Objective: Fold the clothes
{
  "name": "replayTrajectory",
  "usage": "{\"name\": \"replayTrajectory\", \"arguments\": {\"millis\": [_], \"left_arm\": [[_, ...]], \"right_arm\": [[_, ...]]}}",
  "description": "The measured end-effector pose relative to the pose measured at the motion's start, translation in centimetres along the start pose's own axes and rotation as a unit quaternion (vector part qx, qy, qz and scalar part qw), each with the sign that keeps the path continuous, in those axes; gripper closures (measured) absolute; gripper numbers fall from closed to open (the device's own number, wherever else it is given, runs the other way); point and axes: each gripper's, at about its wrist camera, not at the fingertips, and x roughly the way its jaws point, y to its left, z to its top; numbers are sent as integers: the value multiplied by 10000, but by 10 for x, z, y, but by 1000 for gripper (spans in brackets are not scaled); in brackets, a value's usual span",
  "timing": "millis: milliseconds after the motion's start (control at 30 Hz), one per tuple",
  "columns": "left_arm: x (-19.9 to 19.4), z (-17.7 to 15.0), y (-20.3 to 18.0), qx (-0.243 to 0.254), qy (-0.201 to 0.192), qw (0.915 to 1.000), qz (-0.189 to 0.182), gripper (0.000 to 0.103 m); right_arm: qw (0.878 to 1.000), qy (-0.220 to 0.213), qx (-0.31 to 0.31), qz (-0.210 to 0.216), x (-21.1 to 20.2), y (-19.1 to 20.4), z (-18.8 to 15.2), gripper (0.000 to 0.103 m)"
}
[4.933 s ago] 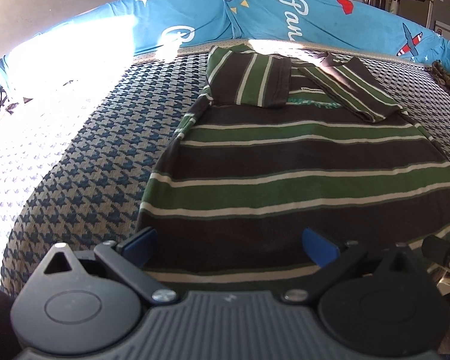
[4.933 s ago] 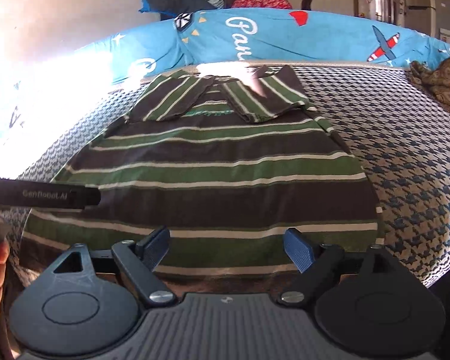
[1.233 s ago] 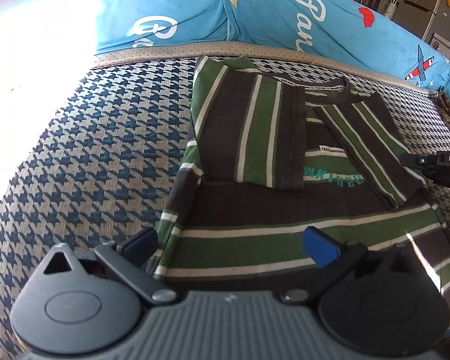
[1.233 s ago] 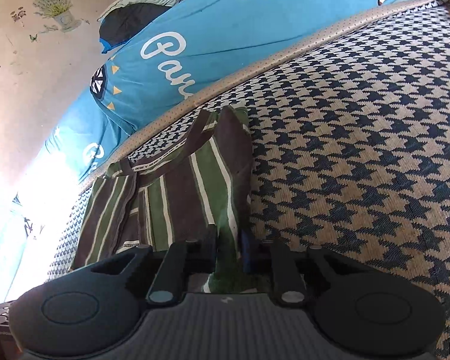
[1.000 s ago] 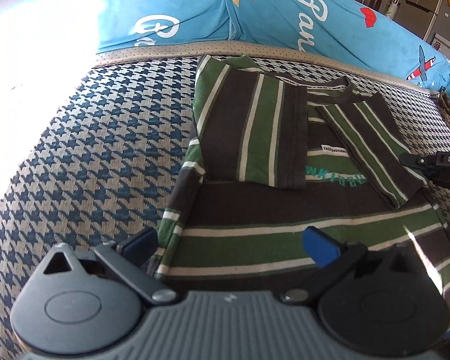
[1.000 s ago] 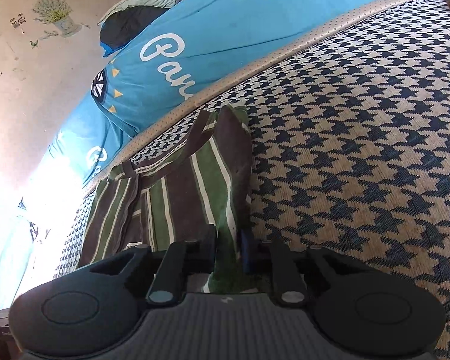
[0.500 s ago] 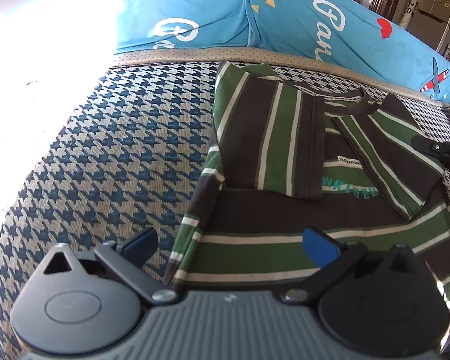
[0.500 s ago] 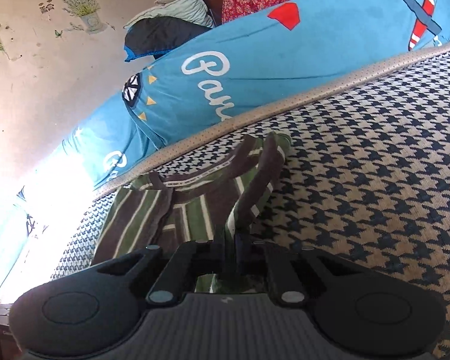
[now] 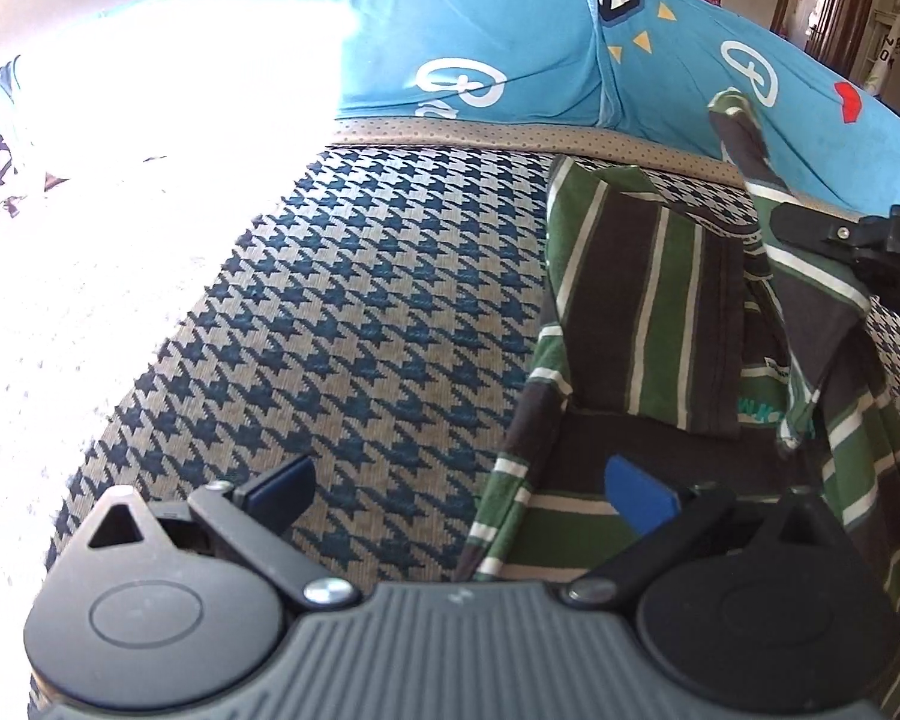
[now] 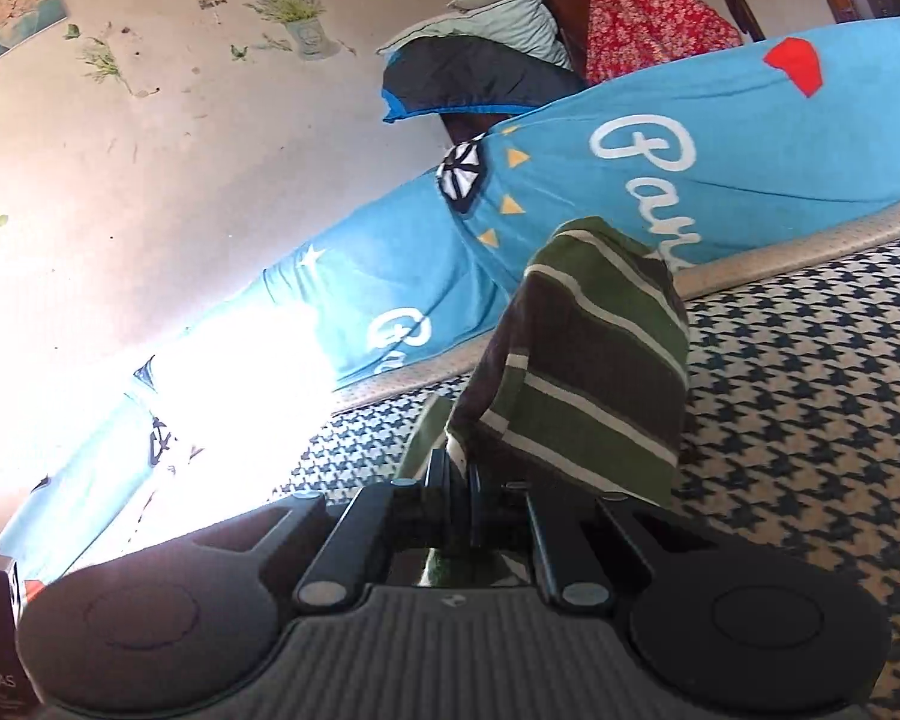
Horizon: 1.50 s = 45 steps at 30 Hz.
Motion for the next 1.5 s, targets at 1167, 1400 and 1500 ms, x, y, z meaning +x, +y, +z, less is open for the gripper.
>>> {"name": "replayTrajectory", "arguments": {"millis": [1167,1400,1500], "left_arm": [[-2,0,48,-449,386,9982,-105,0],[2,-1,50,-515,462,9975,-152,0],[3,-1,50,-528,484,9973,-174,0]], "right_arm": [[9953,376,-782,-434,126,56,-28,79],[9888,159,-1197,-882,142,63,-26,73],[9844,242,-1378,-1071,154,62,-27,73]]}}
